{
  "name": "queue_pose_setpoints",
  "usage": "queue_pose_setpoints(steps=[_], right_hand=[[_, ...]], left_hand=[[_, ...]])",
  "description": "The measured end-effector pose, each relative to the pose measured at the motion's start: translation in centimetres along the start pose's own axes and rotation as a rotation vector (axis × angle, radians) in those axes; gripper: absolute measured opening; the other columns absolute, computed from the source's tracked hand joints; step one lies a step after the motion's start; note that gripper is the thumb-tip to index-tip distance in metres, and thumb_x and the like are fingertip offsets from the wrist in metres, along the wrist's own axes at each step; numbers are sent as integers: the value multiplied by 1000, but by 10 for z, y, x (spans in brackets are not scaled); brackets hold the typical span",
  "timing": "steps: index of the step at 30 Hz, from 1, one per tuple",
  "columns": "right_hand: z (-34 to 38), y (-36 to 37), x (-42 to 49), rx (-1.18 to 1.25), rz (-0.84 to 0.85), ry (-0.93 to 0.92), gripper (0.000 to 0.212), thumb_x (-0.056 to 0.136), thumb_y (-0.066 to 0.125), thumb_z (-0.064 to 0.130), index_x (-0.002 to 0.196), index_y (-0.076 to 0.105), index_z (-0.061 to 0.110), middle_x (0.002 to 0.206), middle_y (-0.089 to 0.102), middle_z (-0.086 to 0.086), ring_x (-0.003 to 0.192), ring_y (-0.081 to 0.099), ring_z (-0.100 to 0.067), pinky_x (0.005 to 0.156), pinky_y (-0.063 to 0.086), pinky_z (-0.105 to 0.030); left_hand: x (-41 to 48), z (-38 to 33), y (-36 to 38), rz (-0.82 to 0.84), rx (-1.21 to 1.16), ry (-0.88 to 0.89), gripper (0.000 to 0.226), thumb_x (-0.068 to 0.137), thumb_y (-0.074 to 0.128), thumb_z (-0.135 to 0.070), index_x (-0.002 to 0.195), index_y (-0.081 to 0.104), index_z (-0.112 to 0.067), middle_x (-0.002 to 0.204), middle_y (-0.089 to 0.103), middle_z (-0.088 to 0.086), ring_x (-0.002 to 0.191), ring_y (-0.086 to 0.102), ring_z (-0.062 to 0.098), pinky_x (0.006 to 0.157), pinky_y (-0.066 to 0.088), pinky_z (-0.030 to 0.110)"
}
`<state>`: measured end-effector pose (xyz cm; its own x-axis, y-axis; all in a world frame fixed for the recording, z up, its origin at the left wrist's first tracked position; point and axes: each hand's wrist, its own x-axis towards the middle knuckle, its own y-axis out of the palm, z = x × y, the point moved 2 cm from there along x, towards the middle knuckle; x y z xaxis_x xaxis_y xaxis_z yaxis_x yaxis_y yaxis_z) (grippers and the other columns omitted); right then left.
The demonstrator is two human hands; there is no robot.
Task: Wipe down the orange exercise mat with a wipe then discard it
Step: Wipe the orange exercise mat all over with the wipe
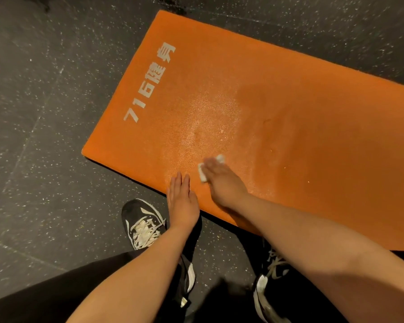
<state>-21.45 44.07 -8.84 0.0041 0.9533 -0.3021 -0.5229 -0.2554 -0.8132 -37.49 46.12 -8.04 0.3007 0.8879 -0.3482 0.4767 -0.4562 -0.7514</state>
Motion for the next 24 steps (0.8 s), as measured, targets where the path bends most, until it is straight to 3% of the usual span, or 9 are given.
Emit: queue_pose_setpoints(steps=[2, 4, 9, 12, 14, 19, 21, 24], right_hand=[[-9, -9, 4, 27, -94, 178, 69, 99, 42, 5, 162, 15, 12, 170, 2, -6, 157, -2, -24, 128, 8, -44], [-2, -8, -1, 51, -150, 242, 68, 99, 44, 5, 161, 17, 8, 170, 6, -10, 157, -1, -27, 127, 11, -45], [33, 15, -38, 71, -41, -25, 55, 103, 49, 14, 157, 35, 13, 165, 28, -10, 155, 13, -30, 123, 6, -40], [20, 11, -38, 57, 59, -131, 51, 106, 46, 21, 156, 38, 17, 166, 26, -5, 156, 13, -25, 126, 9, -41], [5, 2, -32, -17, 59, -106, 51, 107, 41, 25, 158, 34, 18, 167, 22, -4, 156, 12, -25, 124, 2, -37], [1, -17, -28, 10, -83, 236, 51, 110, 30, 28, 159, 28, 12, 169, 15, -9, 156, 4, -28, 124, 0, -37], [19, -9, -34, 52, -48, 215, 50, 111, 30, 29, 158, 31, 15, 169, 15, -9, 156, 2, -28, 124, -2, -35], [37, 6, -44, 70, 66, 18, 48, 109, 37, 30, 156, 37, 20, 168, 20, -8, 156, 6, -27, 124, 3, -37]], left_hand=[[-3, -2, -2, 13, 17, -2, 52, 107, 36, -19, 158, 26, -17, 168, 7, 0, 154, -4, 16, 125, -5, 36], [-3, -3, -3, 30, 25, -6, 52, 107, 35, -19, 158, 25, -17, 168, 6, 1, 154, -4, 17, 125, -5, 37], [-1, -1, -5, 94, 34, -11, 54, 107, 35, -15, 159, 24, -20, 168, 2, 0, 154, -6, 16, 125, -5, 37], [-2, -2, -7, 131, 43, -13, 56, 105, 36, -10, 159, 22, -21, 168, 0, 1, 154, -8, 18, 126, -3, 40], [-4, -4, -8, 160, 67, -17, 59, 104, 37, -9, 159, 21, -21, 168, -3, 1, 154, -10, 18, 126, -2, 39], [-9, -8, -12, 183, 79, -19, 61, 103, 35, -9, 160, 16, -20, 168, -3, 2, 154, -9, 20, 126, -2, 39], [-13, -9, -10, 182, 71, -21, 60, 104, 34, -11, 160, 15, -20, 168, -3, 1, 154, -10, 19, 126, -1, 40], [-16, -10, -8, 193, 74, -26, 57, 106, 34, -15, 160, 17, -22, 168, -3, 1, 154, -10, 18, 126, -1, 41]])
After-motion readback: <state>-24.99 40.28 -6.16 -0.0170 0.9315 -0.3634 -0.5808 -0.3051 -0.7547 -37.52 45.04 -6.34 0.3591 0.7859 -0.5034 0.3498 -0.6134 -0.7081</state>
